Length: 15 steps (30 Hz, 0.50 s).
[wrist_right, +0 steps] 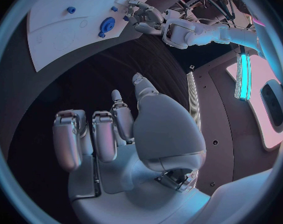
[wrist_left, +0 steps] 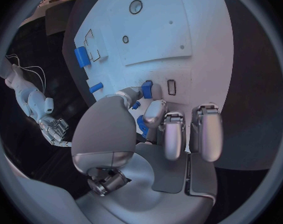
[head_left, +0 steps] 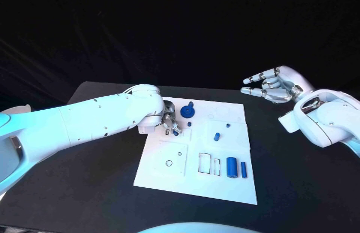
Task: Assemble the parts on the task board
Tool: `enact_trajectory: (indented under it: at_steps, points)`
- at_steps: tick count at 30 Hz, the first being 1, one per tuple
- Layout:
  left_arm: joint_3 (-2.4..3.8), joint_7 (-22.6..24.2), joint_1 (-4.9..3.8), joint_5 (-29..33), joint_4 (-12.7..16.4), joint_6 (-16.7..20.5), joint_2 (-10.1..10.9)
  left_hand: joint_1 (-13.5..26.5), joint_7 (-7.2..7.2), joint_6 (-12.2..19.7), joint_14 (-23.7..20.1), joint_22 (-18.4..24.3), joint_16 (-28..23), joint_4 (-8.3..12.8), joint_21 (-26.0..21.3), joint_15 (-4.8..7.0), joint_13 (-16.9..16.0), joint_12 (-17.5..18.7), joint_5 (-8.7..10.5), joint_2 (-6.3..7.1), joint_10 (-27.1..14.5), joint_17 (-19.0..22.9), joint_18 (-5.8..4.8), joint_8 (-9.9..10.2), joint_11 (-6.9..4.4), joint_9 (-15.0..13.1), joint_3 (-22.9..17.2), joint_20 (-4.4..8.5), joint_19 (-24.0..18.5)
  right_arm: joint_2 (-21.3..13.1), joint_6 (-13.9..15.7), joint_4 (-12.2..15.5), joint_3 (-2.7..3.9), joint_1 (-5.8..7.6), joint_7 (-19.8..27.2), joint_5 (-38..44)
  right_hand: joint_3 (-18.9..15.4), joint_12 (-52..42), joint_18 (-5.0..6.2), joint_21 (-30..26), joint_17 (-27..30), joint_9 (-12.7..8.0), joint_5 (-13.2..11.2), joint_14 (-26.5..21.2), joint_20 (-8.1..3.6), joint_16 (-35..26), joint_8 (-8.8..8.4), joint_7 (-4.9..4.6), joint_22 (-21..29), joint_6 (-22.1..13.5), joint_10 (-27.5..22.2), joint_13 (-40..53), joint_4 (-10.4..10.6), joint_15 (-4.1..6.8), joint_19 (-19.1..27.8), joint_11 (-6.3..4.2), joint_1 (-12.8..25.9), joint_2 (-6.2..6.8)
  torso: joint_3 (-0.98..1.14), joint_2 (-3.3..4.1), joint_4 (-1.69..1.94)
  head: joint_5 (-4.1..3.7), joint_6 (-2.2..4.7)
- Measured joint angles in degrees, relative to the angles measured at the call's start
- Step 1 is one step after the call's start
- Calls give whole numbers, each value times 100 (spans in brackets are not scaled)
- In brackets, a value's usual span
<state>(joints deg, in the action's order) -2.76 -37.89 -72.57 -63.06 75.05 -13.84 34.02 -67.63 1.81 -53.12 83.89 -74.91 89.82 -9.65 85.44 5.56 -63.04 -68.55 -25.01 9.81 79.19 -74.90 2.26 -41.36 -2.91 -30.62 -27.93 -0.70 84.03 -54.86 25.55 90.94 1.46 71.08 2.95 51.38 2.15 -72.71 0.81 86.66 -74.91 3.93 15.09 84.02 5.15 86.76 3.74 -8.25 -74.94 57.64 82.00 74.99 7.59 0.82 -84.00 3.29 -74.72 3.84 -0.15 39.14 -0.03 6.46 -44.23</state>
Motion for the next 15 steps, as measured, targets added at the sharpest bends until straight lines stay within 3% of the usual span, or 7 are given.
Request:
enact_trajectory:
  at_steps: [10, 15]
  points:
    - [-6, -4, 5, 1, -78, 2, -58, 322, -8, -78, -3, 0, 0, 294, 54, 39, -111, -67, 1, -70, 68, -4, 0, 23, -47, 42, -106, 42, 1, -13, 1, 21, 0, 1, 0, 0, 0, 0, 0, 0, 0, 0, 112, 0, 0, 0, 0, 0, 1, 0, 0, 0, 0, 0, 0, 0, 0, 0, 0, 0, 1, -3, -2]
    - [-6, -6, 8, 3, -115, 2, -82, 336, -39, -148, -3, 0, 0, 316, 59, 39, -111, -67, 1, -65, 70, -4, 0, 37, -49, 44, -96, 42, 1, -14, 1, 27, 0, 1, 0, 1, 0, 0, 0, 0, 1, 0, 112, 0, 0, 0, 0, 0, 1, 0, 0, 0, 0, 0, 0, 0, 0, 0, -1, 0, 0, -4, -8]
